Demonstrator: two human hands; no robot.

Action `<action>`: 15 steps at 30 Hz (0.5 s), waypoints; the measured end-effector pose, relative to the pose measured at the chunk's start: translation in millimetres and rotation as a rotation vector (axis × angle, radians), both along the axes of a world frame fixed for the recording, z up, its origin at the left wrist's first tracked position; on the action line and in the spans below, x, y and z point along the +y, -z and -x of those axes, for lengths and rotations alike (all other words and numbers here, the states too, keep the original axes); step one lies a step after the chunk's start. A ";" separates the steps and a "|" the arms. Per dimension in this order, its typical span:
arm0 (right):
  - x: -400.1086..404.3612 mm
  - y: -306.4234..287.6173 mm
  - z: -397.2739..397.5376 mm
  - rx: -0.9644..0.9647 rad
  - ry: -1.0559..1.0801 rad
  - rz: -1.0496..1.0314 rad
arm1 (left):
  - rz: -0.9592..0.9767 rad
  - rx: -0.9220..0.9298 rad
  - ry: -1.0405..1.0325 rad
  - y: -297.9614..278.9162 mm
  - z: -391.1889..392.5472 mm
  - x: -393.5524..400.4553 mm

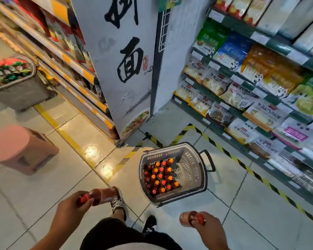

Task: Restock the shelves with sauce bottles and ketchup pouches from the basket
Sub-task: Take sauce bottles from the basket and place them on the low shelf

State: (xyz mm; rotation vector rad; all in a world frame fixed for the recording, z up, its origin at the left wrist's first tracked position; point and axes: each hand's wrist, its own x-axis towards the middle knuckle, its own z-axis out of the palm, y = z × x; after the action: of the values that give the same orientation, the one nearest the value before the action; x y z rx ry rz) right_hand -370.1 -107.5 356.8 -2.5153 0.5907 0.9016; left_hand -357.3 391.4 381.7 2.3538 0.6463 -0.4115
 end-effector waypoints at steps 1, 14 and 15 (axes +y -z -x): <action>5.6 -1.0 -3.3 -0.021 -0.016 -0.005 | -0.001 0.022 -0.032 1.5 16.6 5.9; 186.0 -31.8 -99.7 -0.264 -0.300 -0.123 | -0.030 0.231 -0.430 37.0 184.7 150.7; 205.0 -33.3 -105.3 -0.272 -0.318 -0.123 | -0.019 0.222 -0.453 42.3 195.1 166.9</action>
State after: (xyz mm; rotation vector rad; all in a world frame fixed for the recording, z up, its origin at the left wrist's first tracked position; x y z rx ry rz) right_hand -264.7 97.5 390.1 -2.5979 0.0485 0.6561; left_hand -552.4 558.2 339.4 2.1082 1.2579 -0.4608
